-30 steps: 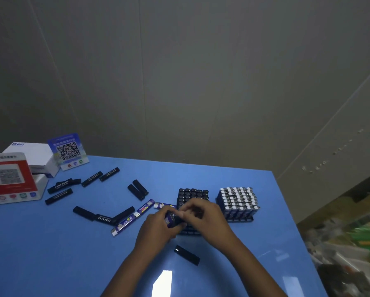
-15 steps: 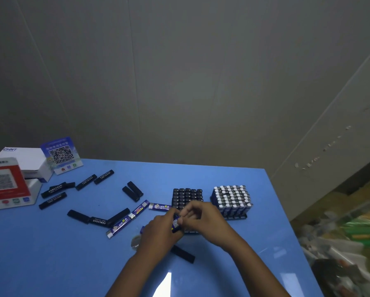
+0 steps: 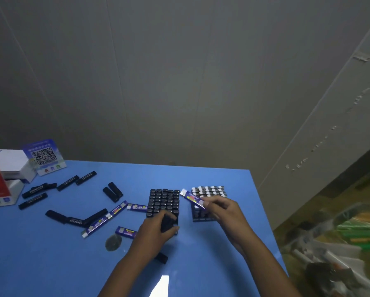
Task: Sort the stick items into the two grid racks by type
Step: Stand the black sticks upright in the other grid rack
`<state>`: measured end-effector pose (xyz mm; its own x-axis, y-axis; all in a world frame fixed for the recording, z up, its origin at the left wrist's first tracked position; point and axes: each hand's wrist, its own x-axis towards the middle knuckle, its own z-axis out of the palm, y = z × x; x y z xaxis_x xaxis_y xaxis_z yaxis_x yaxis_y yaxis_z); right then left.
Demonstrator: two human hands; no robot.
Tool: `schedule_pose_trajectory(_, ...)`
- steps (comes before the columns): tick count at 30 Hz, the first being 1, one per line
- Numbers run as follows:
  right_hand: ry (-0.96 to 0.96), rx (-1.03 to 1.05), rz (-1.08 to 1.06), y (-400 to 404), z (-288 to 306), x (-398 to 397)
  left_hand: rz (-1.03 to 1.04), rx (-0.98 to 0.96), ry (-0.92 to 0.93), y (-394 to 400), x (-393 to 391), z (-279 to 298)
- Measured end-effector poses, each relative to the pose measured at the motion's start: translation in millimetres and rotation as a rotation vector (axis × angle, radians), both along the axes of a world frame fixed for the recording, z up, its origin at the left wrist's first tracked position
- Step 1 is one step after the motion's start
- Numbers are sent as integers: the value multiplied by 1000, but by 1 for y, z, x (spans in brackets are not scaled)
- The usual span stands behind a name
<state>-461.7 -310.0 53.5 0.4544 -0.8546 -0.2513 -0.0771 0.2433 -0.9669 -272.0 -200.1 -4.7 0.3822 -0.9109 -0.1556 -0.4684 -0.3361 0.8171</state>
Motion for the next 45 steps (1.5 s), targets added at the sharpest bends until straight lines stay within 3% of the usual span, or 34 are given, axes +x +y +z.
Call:
schedule_pose_trajectory(7,-111,95,100,-23,-4,-50,82,-16,37,-15,-52,0)
schedule_pose_trajectory(13,-77,-81,268,-32,1,-72,132,-15,35,-13,-84,-3)
schedule_pose_trajectory(25,353,-457,173,-48,-33,-64,145,42,39,-7,-77,-6)
schedule_pose_trajectory(32,551,-649,281,-53,-52,-44,137,26,64,-13,-60,-11)
schedule_pose_trajectory(45,668,-857,326,-55,-74,-4,113,34,68,-9,-33,-22)
